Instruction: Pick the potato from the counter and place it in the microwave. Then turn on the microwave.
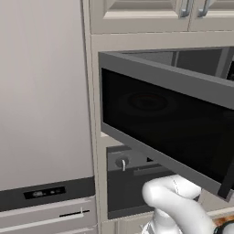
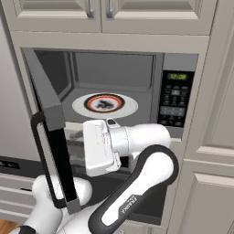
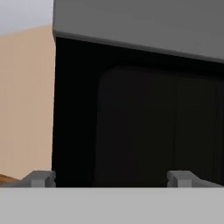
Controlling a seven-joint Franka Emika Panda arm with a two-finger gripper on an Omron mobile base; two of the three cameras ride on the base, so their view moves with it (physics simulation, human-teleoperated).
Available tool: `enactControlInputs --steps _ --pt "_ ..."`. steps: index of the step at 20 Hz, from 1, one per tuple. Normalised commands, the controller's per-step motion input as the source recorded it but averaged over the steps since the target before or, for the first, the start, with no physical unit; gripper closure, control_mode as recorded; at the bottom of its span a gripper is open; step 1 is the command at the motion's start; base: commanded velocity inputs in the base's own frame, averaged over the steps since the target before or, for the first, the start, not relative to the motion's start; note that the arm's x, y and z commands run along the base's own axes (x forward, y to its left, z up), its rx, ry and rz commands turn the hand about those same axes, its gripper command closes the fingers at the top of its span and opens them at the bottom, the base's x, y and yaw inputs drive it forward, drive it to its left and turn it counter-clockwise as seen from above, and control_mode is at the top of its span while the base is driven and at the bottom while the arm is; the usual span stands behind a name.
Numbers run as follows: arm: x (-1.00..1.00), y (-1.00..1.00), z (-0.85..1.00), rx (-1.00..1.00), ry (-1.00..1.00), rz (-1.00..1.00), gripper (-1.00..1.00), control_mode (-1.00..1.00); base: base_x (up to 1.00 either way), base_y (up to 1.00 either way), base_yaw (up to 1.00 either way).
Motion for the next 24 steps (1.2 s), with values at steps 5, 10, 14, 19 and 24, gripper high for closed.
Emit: enactControlInputs --steps 5,10,14,19,24 --pt "0.0 0.53 0.0 0.09 0.0 0.0 -1.0 -1.0 0.0 0.0 0.0" --pt "0.0 0.52 0.0 0.1 0.0 0.0 -1.0 -1.0 0.0 0.0 0.0" --pt "0.0 0.49 0.0 0.11 0.0 0.0 -1.0 -1.0 0.0 0.0 0.0" --pt "0.0 0.48 0.0 0.11 0.0 0.0 -1.0 -1.0 0.0 0.0 0.0" --pt "0.0 0.54 0.0 0.09 0.0 0.0 -1.0 -1.0 0.0 0.0 0.0"
